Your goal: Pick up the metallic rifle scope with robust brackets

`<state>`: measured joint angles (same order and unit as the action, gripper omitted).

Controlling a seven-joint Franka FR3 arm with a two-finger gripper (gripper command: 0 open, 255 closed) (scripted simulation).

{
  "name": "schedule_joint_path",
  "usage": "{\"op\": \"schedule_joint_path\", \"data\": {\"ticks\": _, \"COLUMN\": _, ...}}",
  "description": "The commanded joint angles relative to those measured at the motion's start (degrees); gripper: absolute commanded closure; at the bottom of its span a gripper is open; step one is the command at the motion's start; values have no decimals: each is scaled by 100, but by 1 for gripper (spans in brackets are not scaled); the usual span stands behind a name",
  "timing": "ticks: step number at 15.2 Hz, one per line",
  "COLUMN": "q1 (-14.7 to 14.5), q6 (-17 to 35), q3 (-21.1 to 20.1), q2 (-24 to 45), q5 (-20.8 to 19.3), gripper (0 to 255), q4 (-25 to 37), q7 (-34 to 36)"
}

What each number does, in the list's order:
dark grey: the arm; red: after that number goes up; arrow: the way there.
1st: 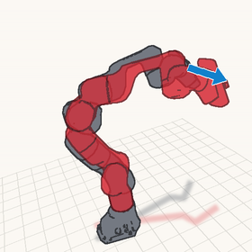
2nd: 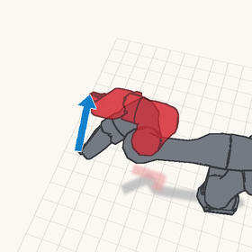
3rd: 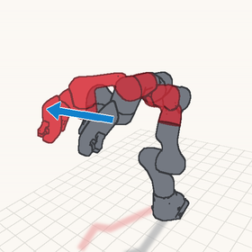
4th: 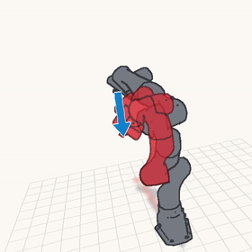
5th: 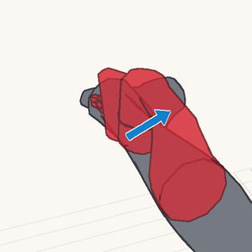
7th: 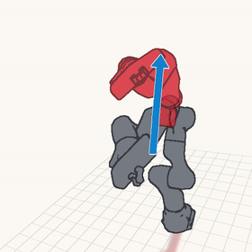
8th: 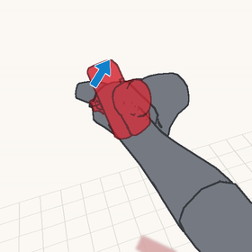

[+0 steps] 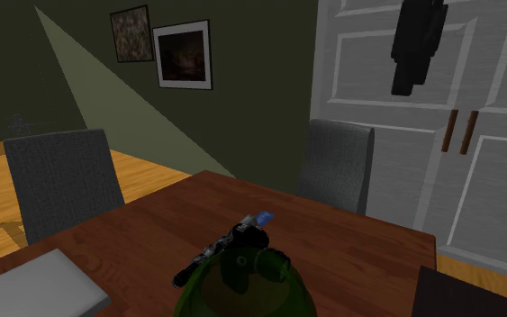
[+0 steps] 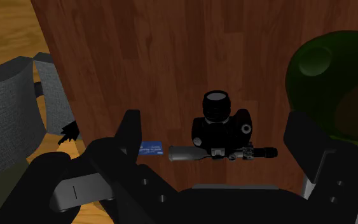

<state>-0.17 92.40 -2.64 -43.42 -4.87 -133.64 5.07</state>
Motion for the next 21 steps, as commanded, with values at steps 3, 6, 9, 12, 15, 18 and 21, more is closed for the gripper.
{"op": "schedule_joint_path", "data": {"ticks": 3, "q1": 52, "q6": 296, "q3": -124, "q2": 324, "q5": 76, "gripper": 0, "q4": -44, "q7": 332}}
{"op": "schedule_joint_path", "data": {"ticks": 6, "q1": 134, "q6": 729, "q3": -301, "q2": 860, "q5": 166, "gripper": 0, "q4": -45, "q7": 821}}
{"op": "schedule_joint_path", "data": {"ticks": 9, "q1": 216, "q6": 1140, "q3": -459, "q2": 1447, "q5": 220, "gripper": 0, "q4": 31, "q7": 1303}}
{"op": "schedule_joint_path", "data": {"ticks": 12, "q1": 299, "q6": 1518, "q3": -597, "q2": 2075, "q5": 238, "gripper": 0, "q4": 180, "q7": 1778}}
{"op": "schedule_joint_path", "data": {"ticks": 15, "q1": 378, "q6": 1856, "q3": -710, "q2": 2732, "q5": 218, "gripper": 0, "q4": 401, "q7": 2247}}
{"op": "schedule_joint_path", "data": {"ticks": 18, "q1": 444, "q6": 2146, "q3": -788, "q2": 3409, "q5": 164, "gripper": 0, "q4": 688, "q7": 2709}}
{"op": "schedule_joint_path", "data": {"ticks": 21, "q1": 483, "q6": 2384, "q3": -822, "q2": 4097, "q5": 87, "gripper": 0, "q4": 1039, "q7": 3157}}
